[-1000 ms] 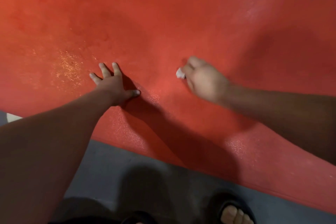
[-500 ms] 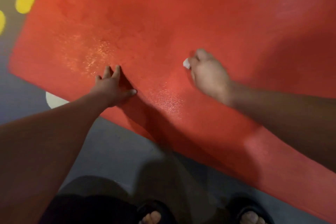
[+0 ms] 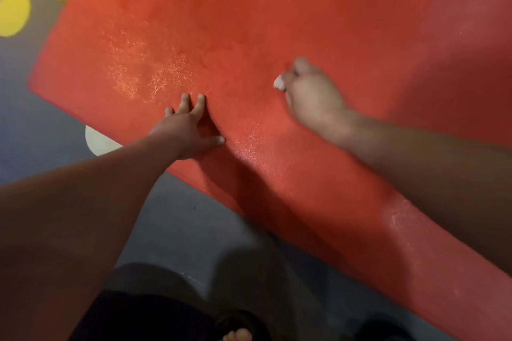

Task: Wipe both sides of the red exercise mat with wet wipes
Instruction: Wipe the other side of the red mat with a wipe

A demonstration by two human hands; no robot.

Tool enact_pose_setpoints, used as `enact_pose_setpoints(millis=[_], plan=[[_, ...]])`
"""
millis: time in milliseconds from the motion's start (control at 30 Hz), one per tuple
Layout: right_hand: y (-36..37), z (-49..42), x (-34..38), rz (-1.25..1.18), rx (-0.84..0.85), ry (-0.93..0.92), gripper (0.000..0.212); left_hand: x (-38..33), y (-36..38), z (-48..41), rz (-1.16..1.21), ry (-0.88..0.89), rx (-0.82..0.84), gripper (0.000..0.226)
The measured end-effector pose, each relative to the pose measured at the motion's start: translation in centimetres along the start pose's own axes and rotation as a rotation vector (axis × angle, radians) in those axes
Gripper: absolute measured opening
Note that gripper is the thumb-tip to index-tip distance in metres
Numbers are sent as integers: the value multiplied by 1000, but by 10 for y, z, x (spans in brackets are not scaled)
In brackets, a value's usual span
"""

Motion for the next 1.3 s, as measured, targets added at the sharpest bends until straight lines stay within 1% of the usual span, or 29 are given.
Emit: enact_pose_setpoints(millis=[67,100,133,167,200,233,267,367,400,433,467,500,600,667,700,733,767,833,867,900,933,967,1033,1100,1133,1167,1200,1233,1300], plan=[[3,31,58,-91,57,-210,21,3,-10,1,-70,33,8,121],[5,54,90,-109,96,-369,22,4,-16,1,-108,47,-22,123],[4,73,112,-145,136,-480,26,7,-20,0,-132,42,-64,124],[6,86,122,-164,192,-561,29,10,-21,1,-132,9,-95,126],[4,85,122,-143,195,-615,27,15,-20,0,-108,-41,-101,128],[7,72,112,-99,150,-623,21,19,-16,-2,-70,-90,-82,129],[9,52,94,-63,108,-556,17,22,-11,-4,-29,-123,-47,130],[3,-12,24,15,-22,-171,20,25,-9,-10,34,-122,9,132],[2,-22,14,4,-28,-71,23,26,-10,-11,42,-119,5,132],[3,-23,17,14,-17,-27,25,27,-12,-11,48,-118,-1,132],[5,-17,32,33,1,-47,25,28,-12,-11,54,-116,-5,132],[5,-4,56,30,4,-124,23,28,-11,-10,59,-115,-5,132],[14,53,129,-116,96,-412,7,30,-9,-9,52,-109,-3,130],[24,62,137,-128,148,-569,11,32,-9,-10,38,-106,-15,129],[25,49,123,-112,129,-558,13,33,-9,-10,32,-107,-18,129],[24,27,97,-122,96,-456,15,33,-8,-11,31,-112,-18,129],[19,0,60,-116,55,-304,17,33,-8,-11,32,-117,-19,129],[9,-42,-11,-28,-11,-13,23,33,-8,-12,33,-122,-20,129],[3,-55,-30,12,-26,78,24,32,-9,-12,36,-124,-20,129],[-1,-60,-33,23,-42,115,26,32,-9,-12,38,-125,-20,129],[-2,-58,-21,30,-41,99,27,32,-10,-11,39,-126,-18,129],[5,-51,2,34,-21,31,28,32,-10,-11,39,-127,-16,129],[18,-23,59,-11,17,-160,28,33,-11,-10,39,-129,-17,129],[22,16,113,-48,59,-434,17,33,-11,-9,40,-129,-19,129],[22,27,124,-49,87,-523,12,34,-10,-9,37,-131,-18,129],[21,26,122,-55,102,-561,12,36,-10,-10,34,-133,-12,128],[21,16,111,-50,111,-540,16,36,-9,-10,31,-131,-5,129],[21,-2,91,-32,96,-458,20,36,-9,-10,27,-127,-3,129],[16,-44,35,-9,39,-194,24,36,-10,-11,14,-120,-3,130]])
Point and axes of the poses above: each hand's wrist, its own z-axis away from the middle knuckle, its own y-axis out of the palm, x = y × z, the point moved 9 cm from there along -z, towards the middle knuckle, and after that the axes turned 12 degrees about z, right-handed, at the moved point
